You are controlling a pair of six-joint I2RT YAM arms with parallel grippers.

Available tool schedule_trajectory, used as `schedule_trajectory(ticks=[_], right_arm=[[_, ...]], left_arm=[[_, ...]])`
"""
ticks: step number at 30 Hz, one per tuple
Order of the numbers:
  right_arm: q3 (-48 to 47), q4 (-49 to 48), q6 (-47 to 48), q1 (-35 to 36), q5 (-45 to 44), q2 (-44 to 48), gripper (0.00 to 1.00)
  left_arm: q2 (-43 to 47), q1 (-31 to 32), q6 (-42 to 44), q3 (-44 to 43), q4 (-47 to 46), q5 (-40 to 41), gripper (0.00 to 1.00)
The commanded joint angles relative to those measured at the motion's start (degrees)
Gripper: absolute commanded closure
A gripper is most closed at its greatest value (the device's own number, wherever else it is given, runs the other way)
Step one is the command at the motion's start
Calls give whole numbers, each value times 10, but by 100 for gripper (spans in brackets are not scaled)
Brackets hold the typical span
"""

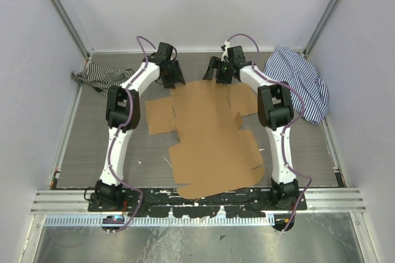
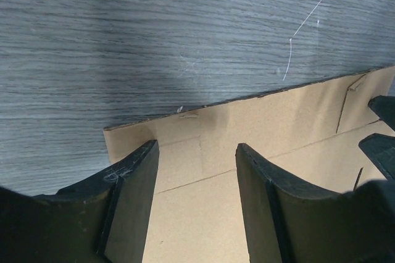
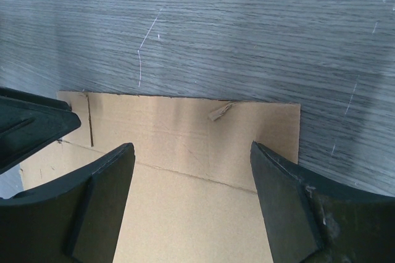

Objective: Fold the paper box

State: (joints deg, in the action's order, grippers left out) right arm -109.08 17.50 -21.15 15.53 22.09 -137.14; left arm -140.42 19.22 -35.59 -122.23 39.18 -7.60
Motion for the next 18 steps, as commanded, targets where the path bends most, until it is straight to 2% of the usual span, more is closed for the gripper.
schedule_trajectory(ticks=[1,10,14,18], right_arm=[[37,112,10,6,-44,-58,18],[28,140,24,3,-91,31,17],[9,174,31,-4,-116,70,14],[47,182,25,-18,-148,139,6]], left_arm=[[-7,-3,24,-8,40,36,39],[130,-26,38,47,61,57,30],[193,-42,32,107,57,50,29],[263,-48,36,201,43,62,26]])
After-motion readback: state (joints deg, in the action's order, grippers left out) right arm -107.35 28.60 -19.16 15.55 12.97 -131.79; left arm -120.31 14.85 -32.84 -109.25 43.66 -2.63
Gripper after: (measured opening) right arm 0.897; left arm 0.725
